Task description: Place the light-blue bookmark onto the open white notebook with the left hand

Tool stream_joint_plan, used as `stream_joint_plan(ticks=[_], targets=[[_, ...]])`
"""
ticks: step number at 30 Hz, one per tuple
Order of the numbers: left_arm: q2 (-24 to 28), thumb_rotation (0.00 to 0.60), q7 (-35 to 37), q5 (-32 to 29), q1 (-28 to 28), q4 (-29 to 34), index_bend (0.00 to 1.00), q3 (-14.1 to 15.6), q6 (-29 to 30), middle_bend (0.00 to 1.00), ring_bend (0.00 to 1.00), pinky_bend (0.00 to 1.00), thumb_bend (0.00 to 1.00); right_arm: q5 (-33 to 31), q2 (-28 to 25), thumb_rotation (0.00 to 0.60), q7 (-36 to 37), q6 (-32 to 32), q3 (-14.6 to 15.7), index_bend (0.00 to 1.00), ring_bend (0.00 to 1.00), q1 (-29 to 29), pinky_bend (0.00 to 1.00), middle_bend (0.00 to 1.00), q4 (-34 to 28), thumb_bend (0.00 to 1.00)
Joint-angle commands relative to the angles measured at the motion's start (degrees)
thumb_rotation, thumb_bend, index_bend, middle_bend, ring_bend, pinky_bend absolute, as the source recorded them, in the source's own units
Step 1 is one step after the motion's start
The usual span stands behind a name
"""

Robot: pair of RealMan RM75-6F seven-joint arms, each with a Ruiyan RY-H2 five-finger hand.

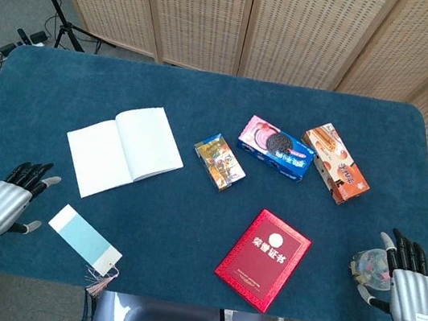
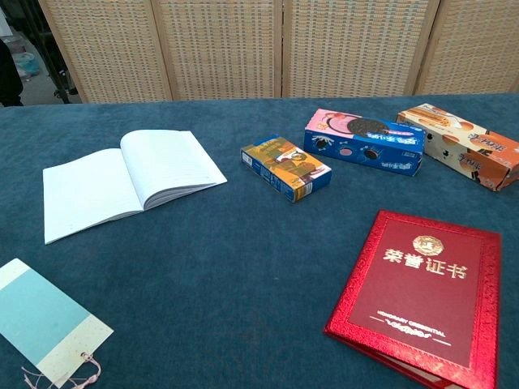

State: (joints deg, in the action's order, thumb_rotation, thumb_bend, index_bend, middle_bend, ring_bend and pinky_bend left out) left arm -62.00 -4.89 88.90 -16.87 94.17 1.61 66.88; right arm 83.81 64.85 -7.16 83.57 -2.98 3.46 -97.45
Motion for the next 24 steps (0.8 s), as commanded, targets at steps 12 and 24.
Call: stream_joint_plan(ticks=[12, 24], targets=[[0.08, 0.600, -2.45, 2.08, -6.30, 1.34, 0.28, 1.91, -9.58, 0.00, 0.00, 0.00, 0.20, -1.33, -0.02, 0.600, 0.99, -0.49, -0.60, 0.00, 0.00, 0.11, 0.00, 0.00, 0.77, 0.16], [-0.30, 0.600, -7.62, 4.52, -8.77, 1.10, 0.28, 4.58, -13.55, 0.00, 0.00, 0.00, 0.20, -2.54, 0.24, 0.600, 1.24, -1.09, -1.04, 0.00, 0.00, 0.31, 0.00, 0.00, 1.49, 0.16]])
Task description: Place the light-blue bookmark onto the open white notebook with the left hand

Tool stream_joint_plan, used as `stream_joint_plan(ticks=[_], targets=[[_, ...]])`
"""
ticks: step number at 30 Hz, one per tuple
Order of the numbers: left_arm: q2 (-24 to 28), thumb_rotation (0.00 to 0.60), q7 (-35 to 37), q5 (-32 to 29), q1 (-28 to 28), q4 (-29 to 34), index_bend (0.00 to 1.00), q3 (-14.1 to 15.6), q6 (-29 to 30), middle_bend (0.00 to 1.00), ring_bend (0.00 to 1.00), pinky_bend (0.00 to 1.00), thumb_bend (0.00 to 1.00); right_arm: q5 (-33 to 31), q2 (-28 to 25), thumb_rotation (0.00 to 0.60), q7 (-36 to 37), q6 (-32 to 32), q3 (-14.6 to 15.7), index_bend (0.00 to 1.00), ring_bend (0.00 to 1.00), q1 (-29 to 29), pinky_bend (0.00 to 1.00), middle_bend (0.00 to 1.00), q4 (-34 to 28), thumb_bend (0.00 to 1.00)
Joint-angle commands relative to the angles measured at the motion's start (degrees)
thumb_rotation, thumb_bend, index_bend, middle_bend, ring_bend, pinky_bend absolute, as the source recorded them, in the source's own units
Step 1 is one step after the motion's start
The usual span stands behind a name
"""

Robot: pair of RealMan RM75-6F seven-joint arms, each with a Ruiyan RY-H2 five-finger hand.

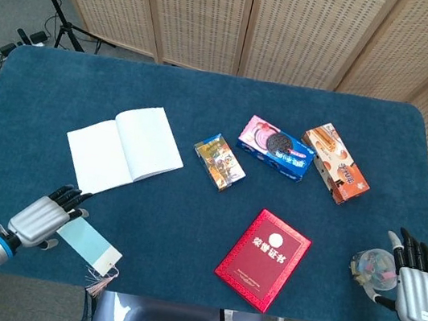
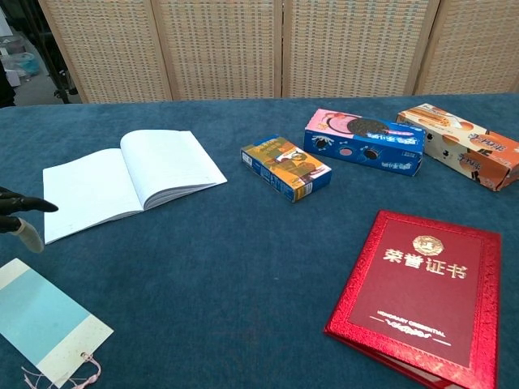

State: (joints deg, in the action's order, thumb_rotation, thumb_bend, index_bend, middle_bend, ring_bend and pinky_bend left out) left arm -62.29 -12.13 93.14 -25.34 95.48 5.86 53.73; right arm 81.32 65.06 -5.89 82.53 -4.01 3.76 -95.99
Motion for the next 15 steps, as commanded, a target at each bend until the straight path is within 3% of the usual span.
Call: stream_joint_plan(ticks=[1, 15], targets=[[0.01, 0.600, -0.55, 0.42, -0.45, -0.39, 0.28, 0.51, -0.56, 0.00, 0.00, 0.00, 0.20, -0.16, 0.06, 0.600, -0.06, -0.12, -0.03, 0.00, 0.00, 0.04, 0.00, 0.00, 0.08, 0.16], [-1.89, 0.600, 0.41, 1.65, -1.93, -4.76, 0.28, 1.77, -1.60, 0.00, 0.00, 0.00, 0.20, -1.23, 0.93, 0.600, -1.66, -1.09, -0.20, 0.00, 0.00, 0.55, 0.00, 0.00, 0.60, 0.16]])
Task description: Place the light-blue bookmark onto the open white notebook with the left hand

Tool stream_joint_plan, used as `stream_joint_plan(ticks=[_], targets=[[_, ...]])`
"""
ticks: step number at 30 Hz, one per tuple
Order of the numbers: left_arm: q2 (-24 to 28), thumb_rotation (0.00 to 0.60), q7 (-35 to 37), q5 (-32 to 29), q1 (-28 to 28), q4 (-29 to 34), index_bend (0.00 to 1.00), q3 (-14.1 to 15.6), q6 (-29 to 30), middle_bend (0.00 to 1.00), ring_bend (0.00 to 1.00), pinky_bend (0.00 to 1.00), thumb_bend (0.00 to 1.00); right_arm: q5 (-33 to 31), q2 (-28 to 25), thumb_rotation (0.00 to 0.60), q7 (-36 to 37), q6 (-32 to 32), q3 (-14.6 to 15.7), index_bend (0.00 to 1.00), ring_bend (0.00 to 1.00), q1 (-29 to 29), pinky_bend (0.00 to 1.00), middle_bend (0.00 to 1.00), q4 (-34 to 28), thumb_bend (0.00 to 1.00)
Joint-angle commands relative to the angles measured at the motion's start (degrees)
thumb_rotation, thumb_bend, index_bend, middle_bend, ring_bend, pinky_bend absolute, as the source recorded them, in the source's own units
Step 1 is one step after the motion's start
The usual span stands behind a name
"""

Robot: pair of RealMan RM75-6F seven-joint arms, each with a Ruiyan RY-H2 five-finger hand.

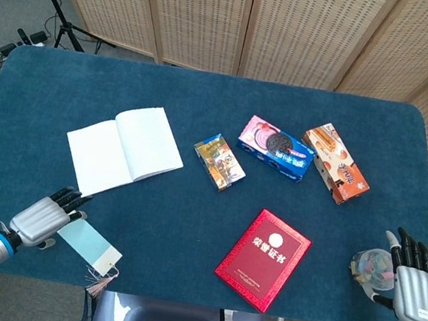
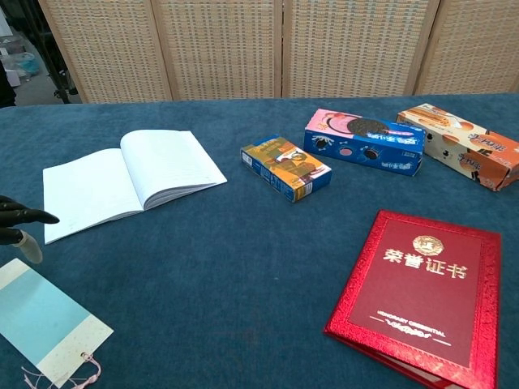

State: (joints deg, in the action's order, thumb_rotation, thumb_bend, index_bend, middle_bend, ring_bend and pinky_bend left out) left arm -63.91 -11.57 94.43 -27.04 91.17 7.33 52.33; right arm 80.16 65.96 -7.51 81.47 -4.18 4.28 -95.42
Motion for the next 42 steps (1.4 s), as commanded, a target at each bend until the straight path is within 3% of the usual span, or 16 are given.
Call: stream_joint_plan(ticks=[1, 42], targets=[[-0.32, 0.600, -0.17, 0.50, -0.29, -0.56, 0.28, 0.40, -0.23, 0.00, 0.00, 0.00, 0.20, -0.10, 0.06, 0.600, -0.07, -0.03, -0.04, 0.00, 0.00, 0.03, 0.00, 0.00, 0.05, 0.16], [-4.14, 0.600, -1.48, 0.69, -0.64, -4.05, 0.28, 2.45, 0.89, 0.00, 0.00, 0.00, 0.20, 0.66, 0.59, 0.600, 0.42, 0.80, -0.02, 0.00, 0.00, -0.04, 0.00, 0.00, 0.81, 0.16]])
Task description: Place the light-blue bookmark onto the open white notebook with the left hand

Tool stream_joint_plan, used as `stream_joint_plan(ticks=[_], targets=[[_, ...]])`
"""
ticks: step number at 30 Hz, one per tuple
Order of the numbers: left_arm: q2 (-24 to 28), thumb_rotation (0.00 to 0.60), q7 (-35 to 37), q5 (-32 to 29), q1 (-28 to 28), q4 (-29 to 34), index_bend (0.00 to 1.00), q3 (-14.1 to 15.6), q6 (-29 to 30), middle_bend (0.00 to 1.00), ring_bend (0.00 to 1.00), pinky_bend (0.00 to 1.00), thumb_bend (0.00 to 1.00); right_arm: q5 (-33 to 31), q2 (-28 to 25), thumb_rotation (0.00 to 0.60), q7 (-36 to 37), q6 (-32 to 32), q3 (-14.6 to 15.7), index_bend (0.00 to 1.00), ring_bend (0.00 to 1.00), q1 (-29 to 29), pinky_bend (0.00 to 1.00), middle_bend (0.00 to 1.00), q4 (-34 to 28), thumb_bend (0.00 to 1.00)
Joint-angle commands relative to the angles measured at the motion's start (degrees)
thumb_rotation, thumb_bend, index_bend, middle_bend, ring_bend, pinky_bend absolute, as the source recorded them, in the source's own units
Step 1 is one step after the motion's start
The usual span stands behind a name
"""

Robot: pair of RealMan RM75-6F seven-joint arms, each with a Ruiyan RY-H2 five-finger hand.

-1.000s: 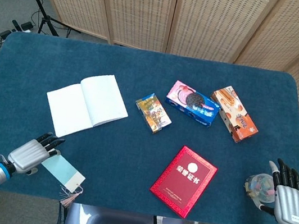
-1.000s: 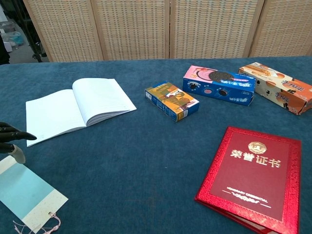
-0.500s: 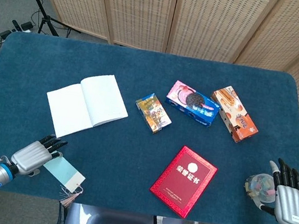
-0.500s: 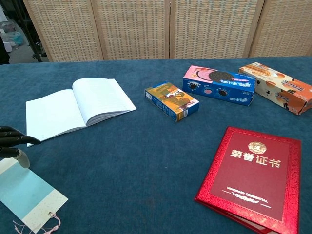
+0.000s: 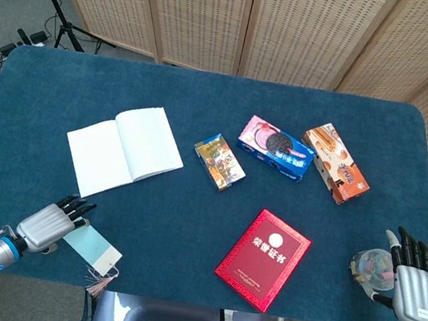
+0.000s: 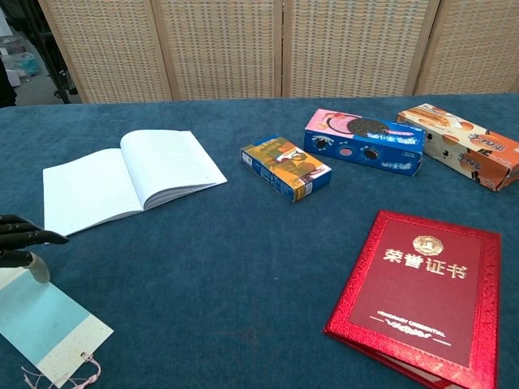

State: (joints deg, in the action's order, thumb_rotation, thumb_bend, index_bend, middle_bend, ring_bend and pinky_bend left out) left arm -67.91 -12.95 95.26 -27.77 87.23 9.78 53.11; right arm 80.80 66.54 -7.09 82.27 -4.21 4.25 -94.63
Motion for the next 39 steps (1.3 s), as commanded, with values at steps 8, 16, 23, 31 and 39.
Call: stream_joint_plan(ticks=[8, 16, 23, 31, 39], targets=[[-0.84, 0.600, -0.36, -0.87, 0.27, -0.55, 0.28, -0.14, 0.37, 0.00, 0.00, 0.00, 0.19, 0.10, 0.07, 0.600, -0.03, 0.08, 0.02, 0.00, 0.00, -0.01, 0.00, 0.00, 0.08, 0.16], [-1.66, 0.600, -0.70, -1.56, 0.60, -1.08, 0.28, -0.54, 1.03, 0.00, 0.00, 0.00, 0.19, 0.00, 0.12, 0.600, -0.12, -0.09, 0.02, 0.00, 0.00, 0.05, 0.00, 0.00, 0.10, 0.16], [-2.53, 0.600, -1.46, -2.31, 0.72, -1.59, 0.28, -0.81, 0.97, 0.00, 0.00, 0.00, 0.19, -0.06, 0.08, 0.600, -0.02, -0.05, -0.01, 0.00, 0.00, 0.02, 0.00, 0.00, 0.10, 0.16], [-3.54, 0.600, -2.43, -2.90, 1.05, -2.36, 0.28, -0.88, 1.16, 0.00, 0.00, 0.00, 0.19, -0.05, 0.07, 0.600, -0.01, -0.08, 0.00, 0.00, 0.00, 0.03, 0.00, 0.00, 0.12, 0.16], [-4.19, 0.600, -2.58, -3.52, 1.01, -2.91, 0.28, -1.02, 0.90, 0.00, 0.00, 0.00, 0.20, -0.02, 0.10, 0.600, -0.08, -0.09, 0.03, 0.00, 0.00, 0.04, 0.00, 0.00, 0.11, 0.16]])
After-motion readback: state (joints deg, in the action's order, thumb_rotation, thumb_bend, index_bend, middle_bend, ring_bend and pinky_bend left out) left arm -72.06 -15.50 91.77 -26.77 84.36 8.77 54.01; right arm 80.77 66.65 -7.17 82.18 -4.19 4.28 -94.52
